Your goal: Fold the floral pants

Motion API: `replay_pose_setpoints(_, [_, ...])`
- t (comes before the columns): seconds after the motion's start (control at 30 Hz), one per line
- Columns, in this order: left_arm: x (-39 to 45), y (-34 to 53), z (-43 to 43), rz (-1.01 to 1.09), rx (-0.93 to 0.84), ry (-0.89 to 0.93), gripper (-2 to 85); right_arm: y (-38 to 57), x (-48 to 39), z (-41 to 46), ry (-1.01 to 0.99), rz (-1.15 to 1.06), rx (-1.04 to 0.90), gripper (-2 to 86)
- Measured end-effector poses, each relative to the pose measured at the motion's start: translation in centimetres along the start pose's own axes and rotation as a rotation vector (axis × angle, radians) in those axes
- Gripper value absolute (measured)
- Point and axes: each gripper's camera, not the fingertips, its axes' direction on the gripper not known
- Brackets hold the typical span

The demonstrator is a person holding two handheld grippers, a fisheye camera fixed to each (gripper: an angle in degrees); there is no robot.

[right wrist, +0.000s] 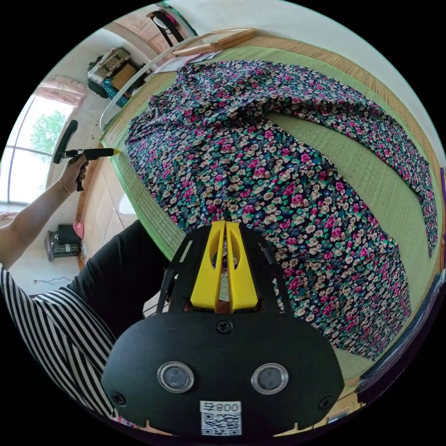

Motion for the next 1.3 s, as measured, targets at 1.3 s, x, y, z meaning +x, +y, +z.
replay_pose_setpoints(1.3, [54.1, -23.4, 11.6, 0.766, 0.027, 0.774, 6.9, 35.7, 49.6, -12.8, 0.1, 0.691, 0.608, 7.4])
